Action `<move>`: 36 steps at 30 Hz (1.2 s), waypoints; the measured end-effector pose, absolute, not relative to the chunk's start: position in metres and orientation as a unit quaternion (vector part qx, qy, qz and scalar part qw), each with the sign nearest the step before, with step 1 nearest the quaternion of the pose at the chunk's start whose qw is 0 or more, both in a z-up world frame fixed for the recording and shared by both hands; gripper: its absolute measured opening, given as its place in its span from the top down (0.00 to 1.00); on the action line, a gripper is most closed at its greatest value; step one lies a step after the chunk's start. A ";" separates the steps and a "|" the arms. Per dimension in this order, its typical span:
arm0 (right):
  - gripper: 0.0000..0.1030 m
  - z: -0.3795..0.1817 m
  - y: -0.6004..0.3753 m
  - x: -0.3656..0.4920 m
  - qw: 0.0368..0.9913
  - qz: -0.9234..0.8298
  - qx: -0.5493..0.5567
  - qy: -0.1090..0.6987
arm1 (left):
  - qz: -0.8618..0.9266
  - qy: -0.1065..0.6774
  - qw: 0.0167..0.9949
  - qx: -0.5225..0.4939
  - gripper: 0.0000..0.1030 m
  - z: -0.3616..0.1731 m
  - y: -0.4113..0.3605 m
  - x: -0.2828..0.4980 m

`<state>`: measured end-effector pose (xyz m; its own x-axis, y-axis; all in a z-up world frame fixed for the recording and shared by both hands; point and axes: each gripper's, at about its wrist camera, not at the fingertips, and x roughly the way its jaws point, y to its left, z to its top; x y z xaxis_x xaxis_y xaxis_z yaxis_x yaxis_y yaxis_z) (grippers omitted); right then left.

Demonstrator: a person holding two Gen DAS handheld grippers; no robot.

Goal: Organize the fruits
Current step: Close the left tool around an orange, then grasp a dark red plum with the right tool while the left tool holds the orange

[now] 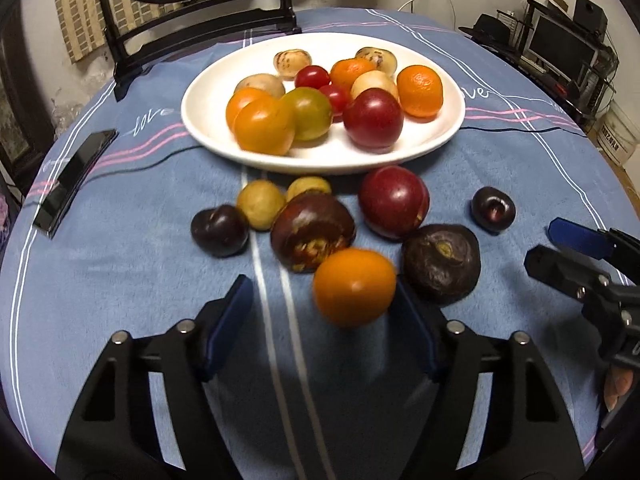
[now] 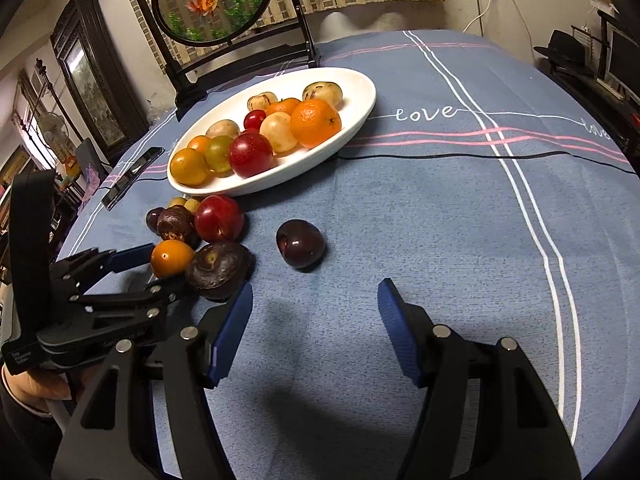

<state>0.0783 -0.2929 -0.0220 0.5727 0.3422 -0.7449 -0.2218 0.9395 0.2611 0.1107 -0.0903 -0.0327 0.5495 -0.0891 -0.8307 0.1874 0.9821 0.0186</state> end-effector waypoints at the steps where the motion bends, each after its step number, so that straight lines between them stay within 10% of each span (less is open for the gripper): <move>1: 0.37 -0.023 -0.293 0.079 0.883 0.160 0.070 0.436 | -0.083 0.466 0.879 0.053 0.41 -0.032 -0.092 0.111; 4: 0.37 -0.024 -0.295 0.081 0.880 0.160 0.075 0.441 | -0.096 0.456 0.882 0.065 0.63 -0.030 -0.097 0.109; 26: 0.37 -0.031 -0.253 0.111 0.877 0.124 -0.074 0.459 | -0.114 0.459 0.881 0.007 0.63 -0.031 -0.060 0.092; 31: 0.71 -0.030 -0.250 0.117 0.881 0.133 -0.062 0.450 | -0.112 0.459 0.881 0.009 0.62 -0.031 -0.062 0.091; 36: 0.72 -0.017 -0.269 0.108 0.892 0.138 -0.010 0.430 | -0.111 0.459 0.881 0.007 0.63 -0.031 -0.061 0.091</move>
